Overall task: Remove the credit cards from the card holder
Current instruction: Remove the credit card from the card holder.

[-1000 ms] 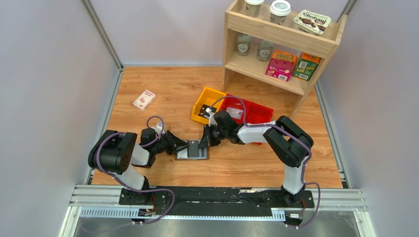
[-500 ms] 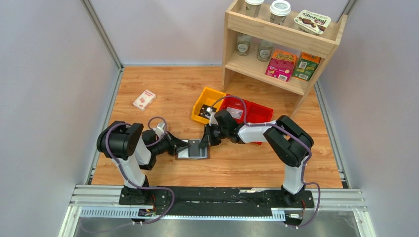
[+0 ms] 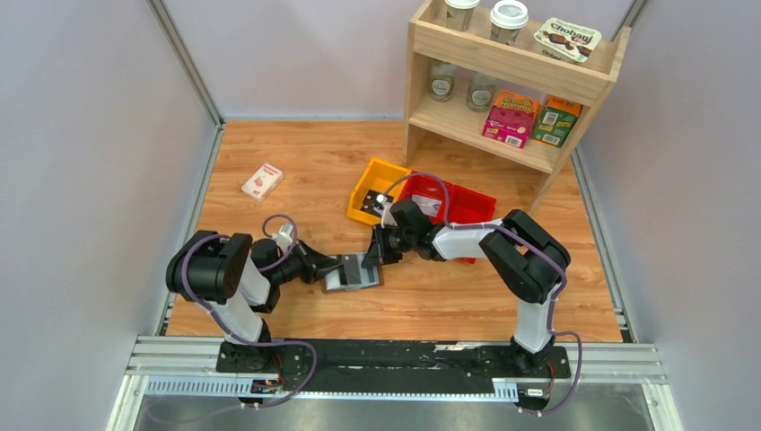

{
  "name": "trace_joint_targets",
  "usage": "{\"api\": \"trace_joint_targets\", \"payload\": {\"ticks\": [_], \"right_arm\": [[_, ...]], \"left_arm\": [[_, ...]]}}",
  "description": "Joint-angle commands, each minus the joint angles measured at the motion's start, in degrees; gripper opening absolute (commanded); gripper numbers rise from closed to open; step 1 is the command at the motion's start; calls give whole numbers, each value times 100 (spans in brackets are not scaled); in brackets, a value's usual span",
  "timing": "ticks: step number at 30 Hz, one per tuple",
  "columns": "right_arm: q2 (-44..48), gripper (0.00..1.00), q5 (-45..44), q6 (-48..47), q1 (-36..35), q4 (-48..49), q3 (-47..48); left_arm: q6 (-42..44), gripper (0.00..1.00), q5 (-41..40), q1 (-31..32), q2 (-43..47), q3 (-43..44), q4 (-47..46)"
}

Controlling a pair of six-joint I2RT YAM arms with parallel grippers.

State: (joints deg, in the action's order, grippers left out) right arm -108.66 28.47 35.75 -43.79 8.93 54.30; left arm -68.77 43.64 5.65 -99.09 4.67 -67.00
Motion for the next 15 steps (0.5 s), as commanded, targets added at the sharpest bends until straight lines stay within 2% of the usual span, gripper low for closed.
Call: {"api": "trace_joint_targets", "payload": {"ticks": [1, 4, 8, 15], "right_arm": [[-279, 0, -1212, -446, 134, -1288, -306], [-217, 0, -1282, -446, 134, -1332, -341], [-156, 0, -1265, -463, 134, -1350, -333], [11, 0, -1124, -463, 134, -1350, -254]], "left_arm": [[539, 0, -127, -125, 671, -10, 755], [821, 0, -311, -117, 1258, 43, 1582], [1357, 0, -627, -126, 2066, 219, 3286], [1683, 0, -1015, -125, 3403, 394, 4800]]}}
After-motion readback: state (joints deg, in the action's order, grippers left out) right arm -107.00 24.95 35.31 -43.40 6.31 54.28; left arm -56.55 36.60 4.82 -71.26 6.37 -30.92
